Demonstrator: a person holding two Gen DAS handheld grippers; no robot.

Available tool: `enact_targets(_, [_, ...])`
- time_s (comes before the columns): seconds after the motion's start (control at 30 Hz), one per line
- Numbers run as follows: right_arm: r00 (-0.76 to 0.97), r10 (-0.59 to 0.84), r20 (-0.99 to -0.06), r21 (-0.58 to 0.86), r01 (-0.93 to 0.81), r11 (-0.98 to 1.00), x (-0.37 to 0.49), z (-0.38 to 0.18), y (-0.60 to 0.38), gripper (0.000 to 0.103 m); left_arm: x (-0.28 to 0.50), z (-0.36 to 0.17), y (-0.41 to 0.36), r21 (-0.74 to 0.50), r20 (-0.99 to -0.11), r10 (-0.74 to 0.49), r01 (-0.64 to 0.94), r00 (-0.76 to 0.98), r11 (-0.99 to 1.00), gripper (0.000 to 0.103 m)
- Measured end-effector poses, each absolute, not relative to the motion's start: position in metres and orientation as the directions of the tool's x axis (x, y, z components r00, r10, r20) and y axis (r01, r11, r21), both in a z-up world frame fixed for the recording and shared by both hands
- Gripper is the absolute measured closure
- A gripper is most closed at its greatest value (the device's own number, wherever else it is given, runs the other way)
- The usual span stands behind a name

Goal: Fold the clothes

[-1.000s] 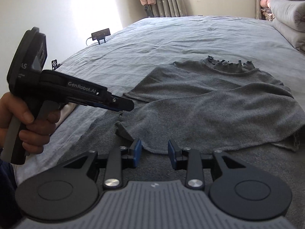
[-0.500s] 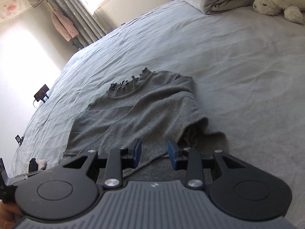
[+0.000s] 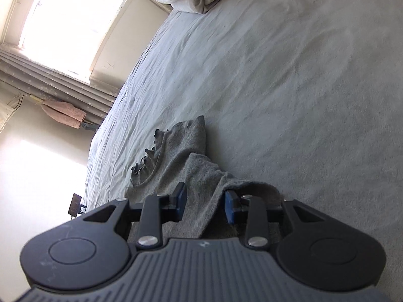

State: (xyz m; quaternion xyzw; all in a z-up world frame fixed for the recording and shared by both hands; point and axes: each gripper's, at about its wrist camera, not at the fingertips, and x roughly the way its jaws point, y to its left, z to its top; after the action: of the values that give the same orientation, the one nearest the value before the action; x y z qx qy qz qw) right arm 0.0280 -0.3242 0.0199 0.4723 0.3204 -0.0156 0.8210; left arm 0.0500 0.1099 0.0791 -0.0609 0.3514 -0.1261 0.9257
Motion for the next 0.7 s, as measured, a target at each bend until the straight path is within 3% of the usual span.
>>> enact_targets(0.17, [0.819,0.187,-0.543,0.743,0.366,0.560,0.016,0.021,-0.326,0.068,0.055,0.075,0.108,-0.190,-0.649,-0.268,0.190,0.712,0.963,0.098])
enact_targets(0.33, [0.772,0.187,-0.608,0.688,0.395,0.609,0.023,0.018,-0.326,0.071,0.056,0.071,0.106,-0.169,-0.677,-0.259,0.197,0.688,0.966,0.098])
enact_targets(0.47, [0.706,0.186,-0.684,0.553,0.334,0.764,0.026,0.042,-0.324,0.071,0.057,0.073,0.112,-0.195,-0.674,-0.286,0.209,0.682,0.958,0.098])
enact_targets(0.5, [0.700,0.171,-0.693,0.513,0.313,0.799,0.025,0.049,-0.324,0.066,0.057,0.074,0.113,-0.201,-0.672,-0.295,0.215,0.680,0.956,0.098])
enact_targets(0.63, [0.785,0.113,-0.609,0.415,0.194,0.889,0.036,0.078,-0.322,0.066,0.063,0.071,0.110,-0.210,-0.683,-0.302,0.217,0.665,0.953,0.098])
enact_targets(0.7, [0.770,0.206,-0.604,0.480,0.145,0.865,0.066,0.070,-0.324,0.066,0.066,0.069,0.108,-0.210,-0.687,-0.300,0.215,0.662,0.954,0.098])
